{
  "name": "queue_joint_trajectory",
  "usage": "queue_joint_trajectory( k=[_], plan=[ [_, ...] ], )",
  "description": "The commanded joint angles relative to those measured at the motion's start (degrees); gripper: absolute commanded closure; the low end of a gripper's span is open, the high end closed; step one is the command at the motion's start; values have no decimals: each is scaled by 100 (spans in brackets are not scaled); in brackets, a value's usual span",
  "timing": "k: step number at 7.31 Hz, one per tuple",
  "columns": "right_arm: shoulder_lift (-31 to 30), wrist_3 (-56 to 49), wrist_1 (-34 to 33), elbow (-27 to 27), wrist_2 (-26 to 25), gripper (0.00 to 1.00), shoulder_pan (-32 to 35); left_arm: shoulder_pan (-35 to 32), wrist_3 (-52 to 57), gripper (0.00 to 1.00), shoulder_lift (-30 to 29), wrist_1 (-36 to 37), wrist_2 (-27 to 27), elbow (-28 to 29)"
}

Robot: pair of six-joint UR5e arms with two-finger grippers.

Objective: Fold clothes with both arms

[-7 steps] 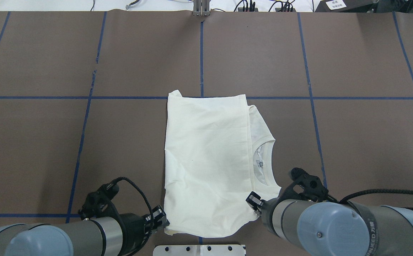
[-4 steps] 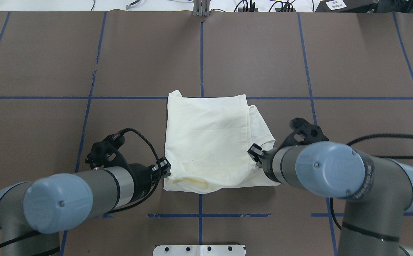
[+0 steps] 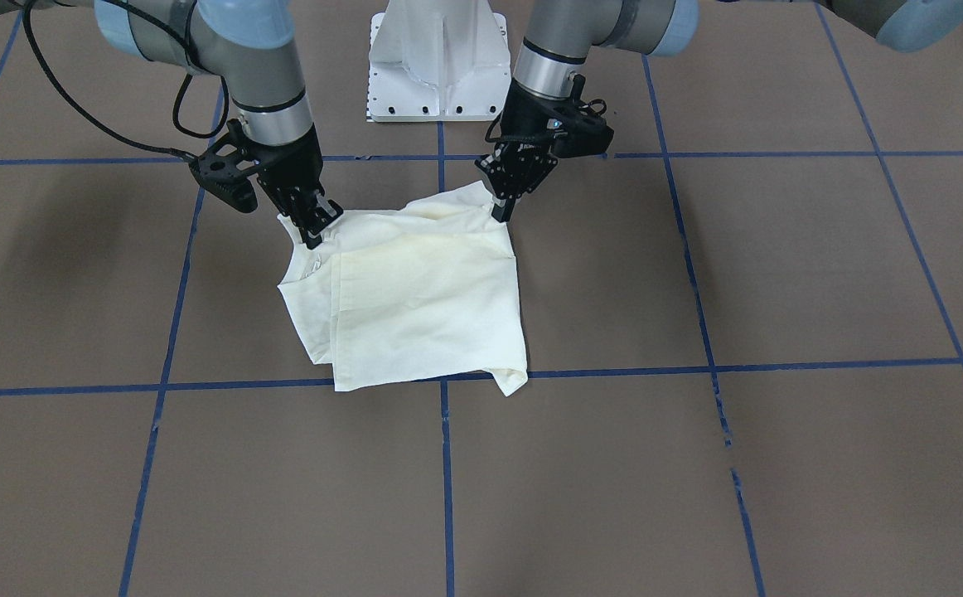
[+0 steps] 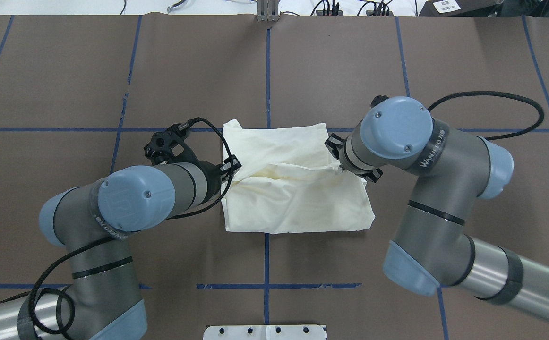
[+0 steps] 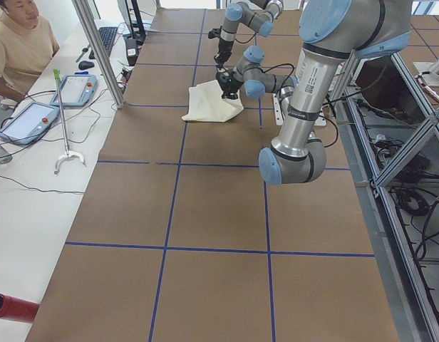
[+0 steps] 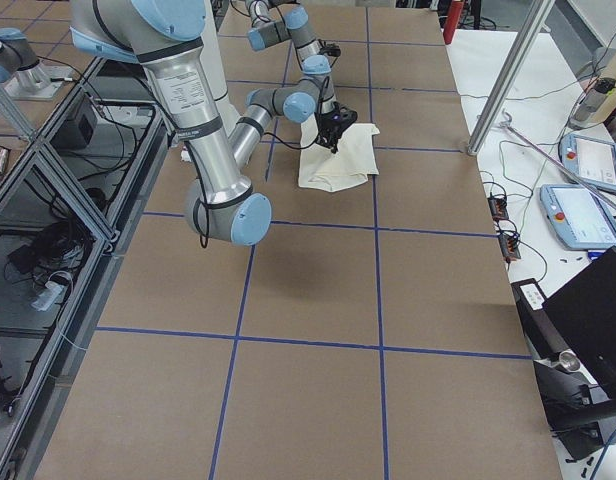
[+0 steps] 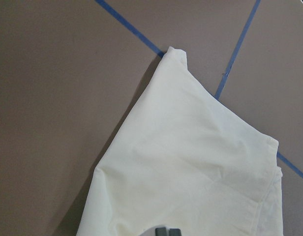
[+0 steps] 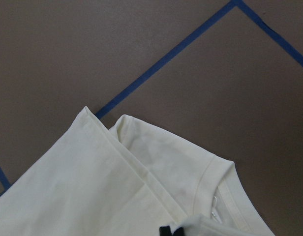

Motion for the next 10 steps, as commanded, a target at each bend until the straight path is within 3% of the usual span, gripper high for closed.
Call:
queue_joint_trajectory(
  k=[1, 4, 5, 7, 8, 9, 10],
  plan=[
    [425, -111, 976, -1268, 310, 100, 405, -348, 155, 100, -214, -506, -7, 676],
    [862, -348, 1264, -2158, 444, 100, 574, -674, 514, 100, -496, -1340, -16, 1606],
    [873, -383, 1264, -2213, 444, 100, 574, -779, 620, 100, -592, -1613, -16, 1880],
    [891, -506, 1282, -2284, 471, 100, 652, -1236, 1354, 50, -489, -1756, -1152, 1883],
    [891, -524, 1282, -2284, 471, 100, 662, -1255, 1446, 51, -244, -1887, -1219, 1656],
    [891, -533, 1273, -2284, 471, 100, 679, -1203, 1438, 72, 315, -2175, -1272, 1228],
    [891, -542, 1273, -2284, 471, 100, 688, -1098, 1430, 100, 373, -2256, -1273, 1354]
  ],
)
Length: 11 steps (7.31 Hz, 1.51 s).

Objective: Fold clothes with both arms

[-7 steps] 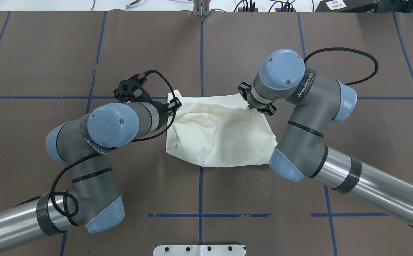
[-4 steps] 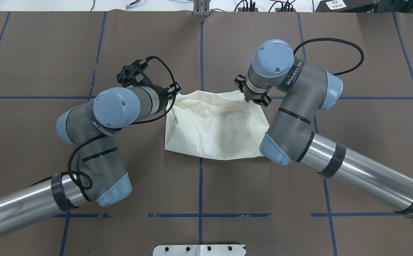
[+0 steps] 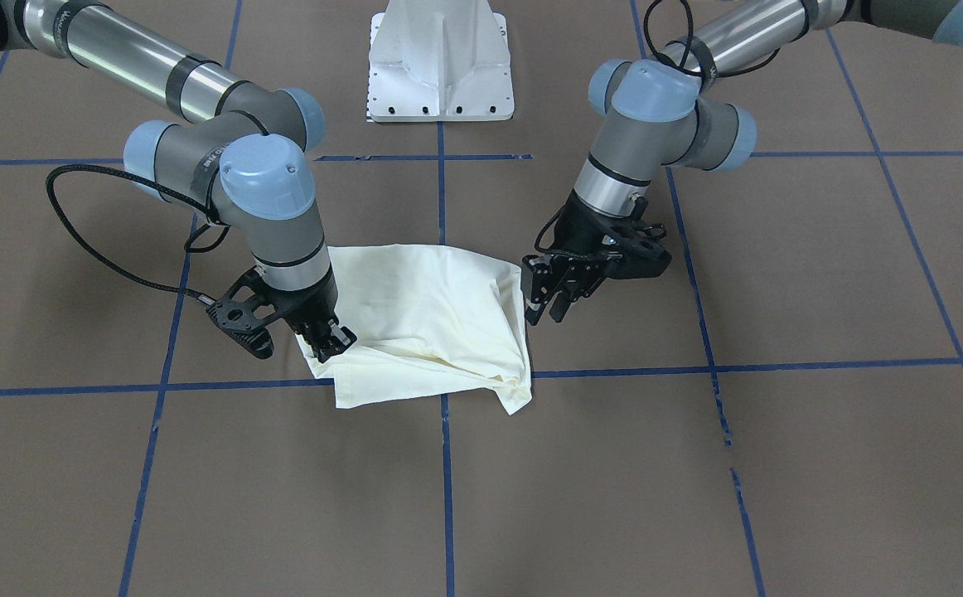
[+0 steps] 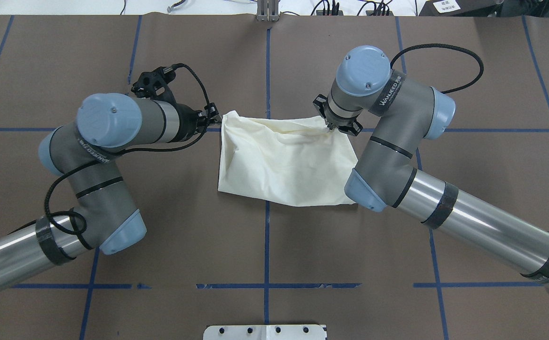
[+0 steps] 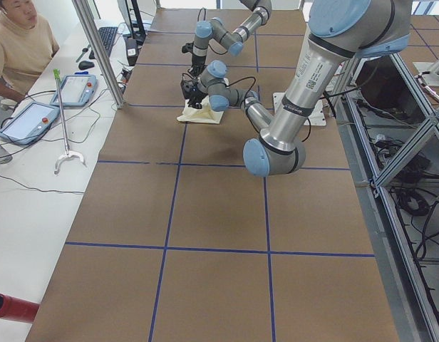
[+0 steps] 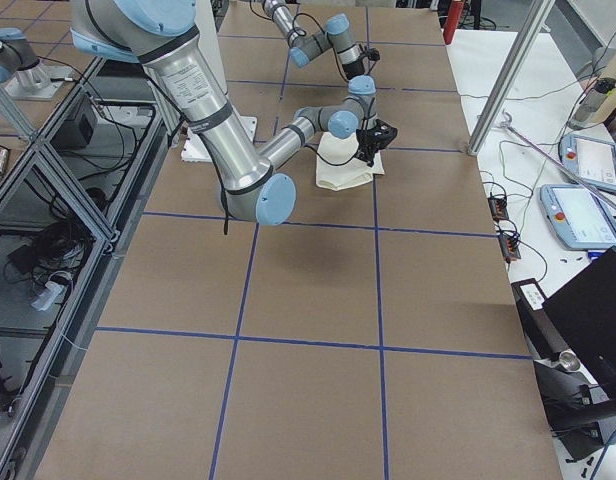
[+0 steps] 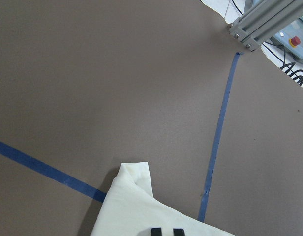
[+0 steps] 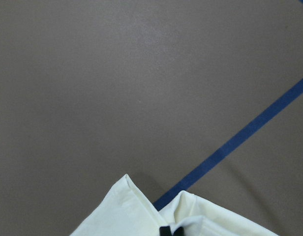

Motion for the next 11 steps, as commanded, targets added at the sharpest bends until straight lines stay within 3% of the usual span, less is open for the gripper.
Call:
queue_joint_trajectory(
  k=[1, 4, 8, 9, 11],
  plan=[
    [10, -7, -3, -3, 1, 100, 16, 346, 23, 100, 205, -314, -38, 99],
    [28, 2, -3, 6, 1, 100, 16, 532, 14, 100, 117, -1061, -38, 583],
    [28, -16, -3, 6, 10, 100, 16, 1034, 40, 100, 99, -1676, -99, 637],
    [28, -16, -3, 6, 19, 100, 16, 1156, 128, 100, 195, -2165, -456, 645],
    [28, -16, -3, 6, 10, 100, 16, 1183, 128, 100, 248, -2328, -879, 602]
  ],
)
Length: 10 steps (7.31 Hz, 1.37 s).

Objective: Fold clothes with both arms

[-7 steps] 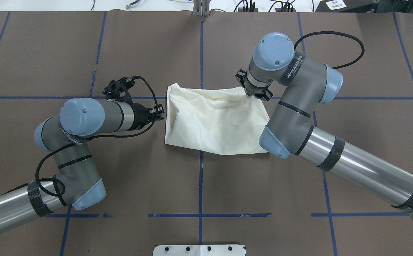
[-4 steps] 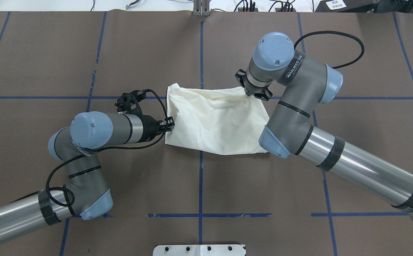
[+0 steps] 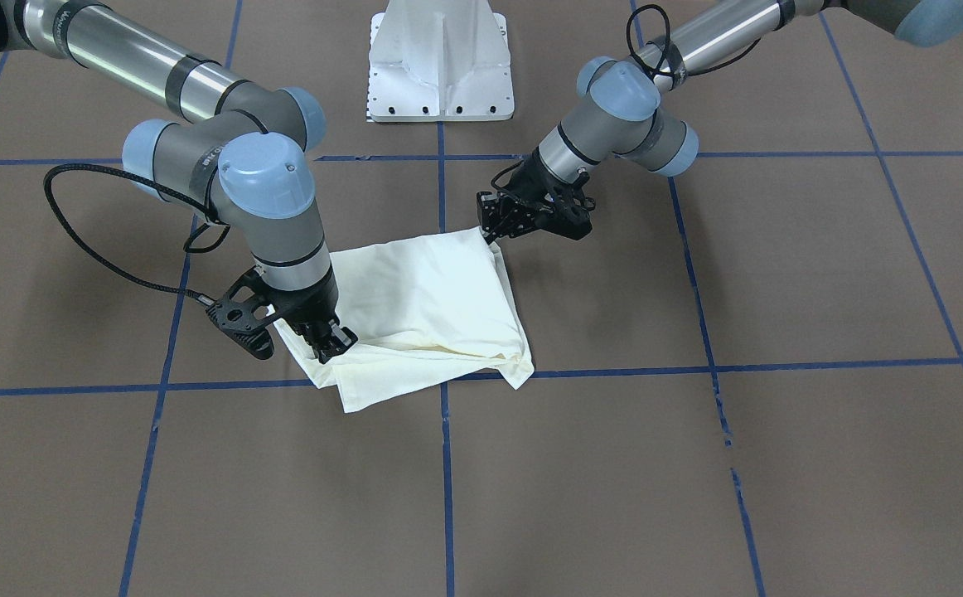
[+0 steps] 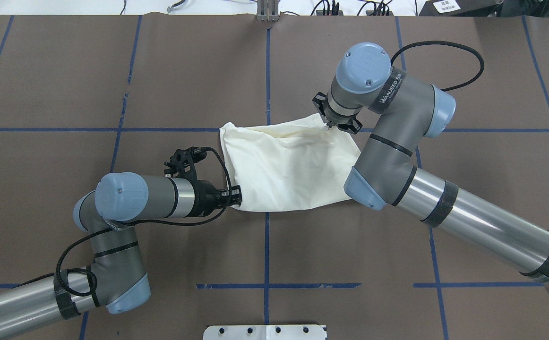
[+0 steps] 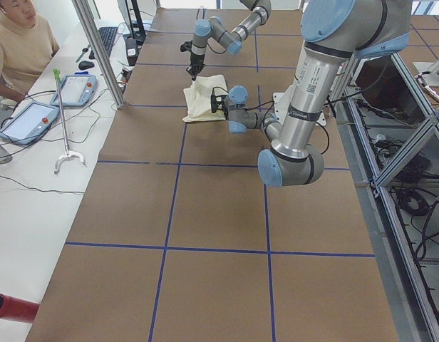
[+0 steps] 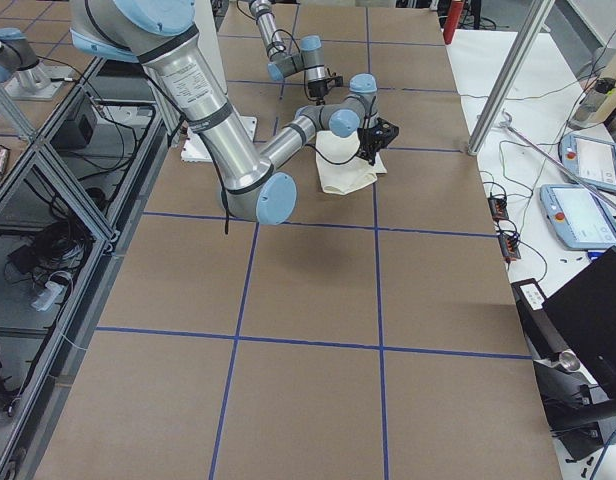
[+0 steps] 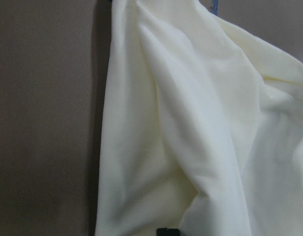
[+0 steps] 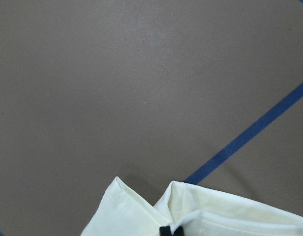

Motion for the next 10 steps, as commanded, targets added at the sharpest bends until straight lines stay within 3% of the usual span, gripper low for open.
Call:
queue_joint_trajectory(
  k=[1, 4, 5, 7, 9, 10],
  plan=[
    [0, 9, 0, -10, -2, 100, 0, 32, -19, 100, 280, -361, -708, -247],
    [-9, 9, -9, -10, -2, 100, 0, -265, -63, 100, 292, -154, -774, -512],
    [0, 9, 0, -10, -2, 100, 0, -258, -141, 100, 48, 318, -591, -460],
    [0, 9, 0, -1, 7, 100, 0, -240, -151, 100, -322, 428, -440, 21],
    [0, 0, 0, -10, 7, 100, 0, -257, -116, 100, -280, 428, -431, 85],
    [0, -9, 0, -1, 7, 74, 0, -275, -99, 100, -254, 428, -431, 94]
  ],
)
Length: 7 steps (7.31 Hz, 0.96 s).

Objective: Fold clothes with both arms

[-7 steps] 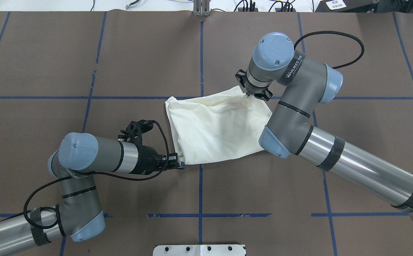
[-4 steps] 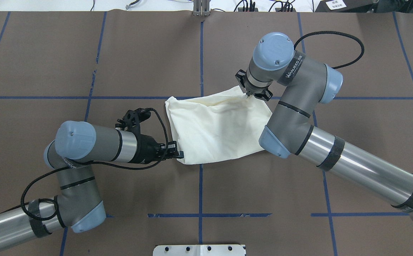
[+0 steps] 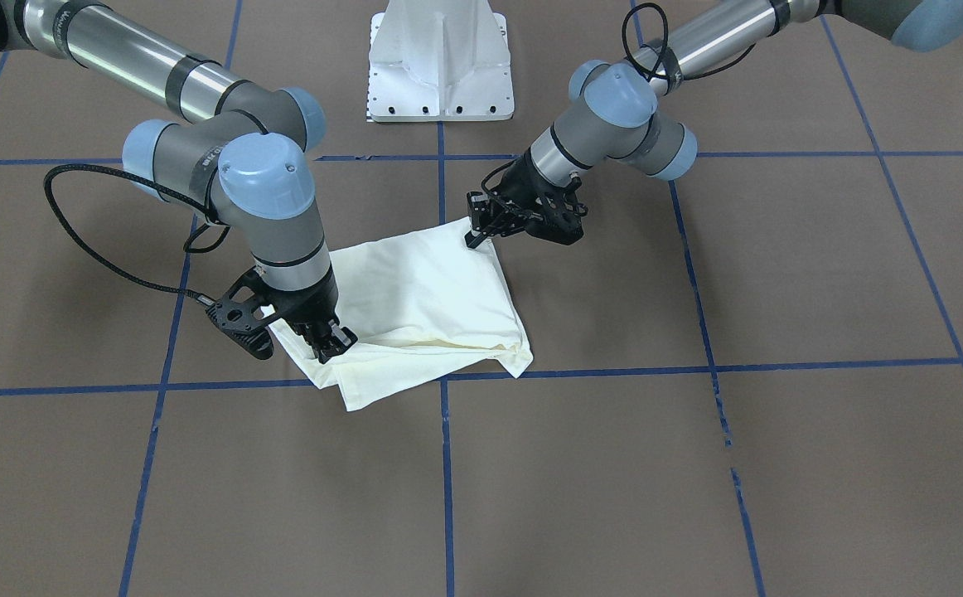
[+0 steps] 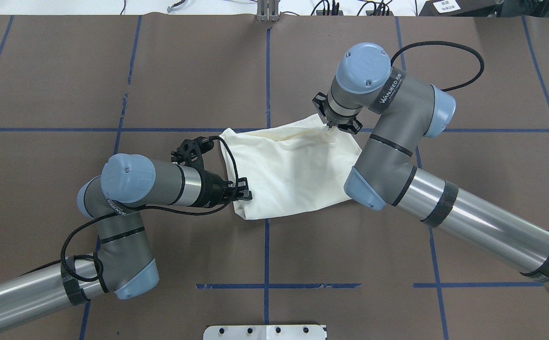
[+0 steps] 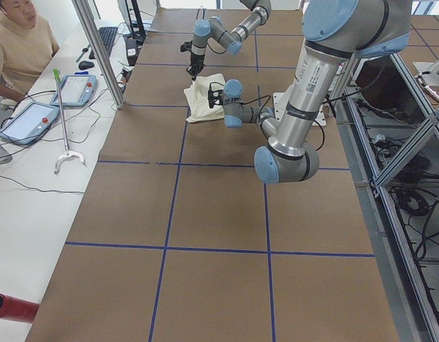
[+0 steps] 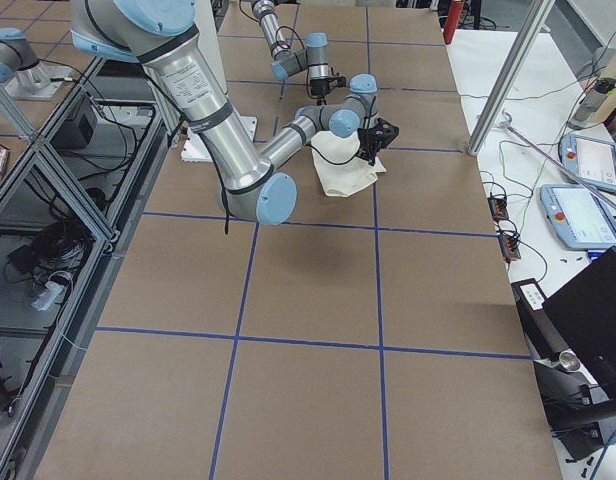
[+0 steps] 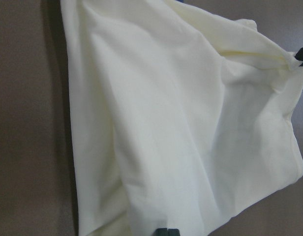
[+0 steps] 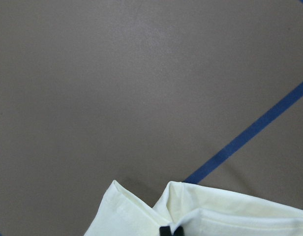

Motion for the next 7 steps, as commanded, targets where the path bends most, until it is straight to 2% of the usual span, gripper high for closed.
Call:
queue_joint_trajectory(
  k=[1, 2, 3, 5, 7],
  plan=[
    [-43, -115, -9, 67, 35, 1, 26, -19, 21, 100, 84, 4, 6, 33],
    [-96, -351, 0, 111, 270, 0, 131, -19, 21, 100, 93, 21, 6, 33],
    [-366, -405, 18, 390, 577, 0, 315, -10, 21, 100, 172, 13, 6, 33],
    [-1286, -1000, 9, 1425, 1184, 0, 701, -28, 21, 100, 216, 21, -3, 7],
    [-1957, -1389, 9, 1999, 1318, 0, 808, -80, 21, 100, 417, 21, -29, -115]
  ],
)
